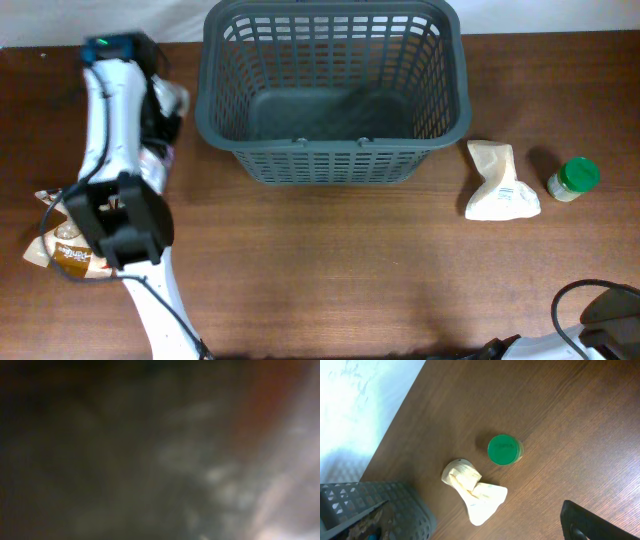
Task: Pack container
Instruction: 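Lift the multipack and lower it into the basket with left gripper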
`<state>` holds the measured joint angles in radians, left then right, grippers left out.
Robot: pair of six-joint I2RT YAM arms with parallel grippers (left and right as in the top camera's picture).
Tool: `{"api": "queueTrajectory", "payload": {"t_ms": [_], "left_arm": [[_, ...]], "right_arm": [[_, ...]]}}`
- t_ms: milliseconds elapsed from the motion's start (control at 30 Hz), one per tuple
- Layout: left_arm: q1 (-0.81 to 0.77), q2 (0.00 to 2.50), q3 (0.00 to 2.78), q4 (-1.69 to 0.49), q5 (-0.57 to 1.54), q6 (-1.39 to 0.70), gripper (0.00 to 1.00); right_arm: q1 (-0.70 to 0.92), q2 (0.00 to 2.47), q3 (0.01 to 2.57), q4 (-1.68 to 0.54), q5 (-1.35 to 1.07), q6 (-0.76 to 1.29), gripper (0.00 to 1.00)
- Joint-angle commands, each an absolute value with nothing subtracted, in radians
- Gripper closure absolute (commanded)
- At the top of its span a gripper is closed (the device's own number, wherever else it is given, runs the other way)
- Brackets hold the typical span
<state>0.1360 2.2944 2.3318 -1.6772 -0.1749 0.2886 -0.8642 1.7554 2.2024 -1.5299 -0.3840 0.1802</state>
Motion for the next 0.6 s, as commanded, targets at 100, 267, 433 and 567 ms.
{"api": "queueTrajectory", "payload": {"t_ms": [100,267,433,567], "left_arm": [[0.137,2.022,2.66,-1.634,-0.244,0.255,0.98],[0.015,1.902,2.792,-1.528,-0.244,0.477,0.98],[-0.266,1.851,2.802,-1.363,-0.244,0.934,0.98],[-0.413,1.942,2.765,-1.255,-0.244,1.113,0.98]], "right_arm": [[-0.865,1.76,2.204,-1.53,-0.388,0.178,0.01],[-0.865,1.76,2.204,-1.53,-0.388,0.178,0.01],[-0.865,1.76,2.204,-1.53,-0.388,0.178,0.01],[-0.865,1.76,2.204,-1.53,-0.388,0.178,0.01]]}}
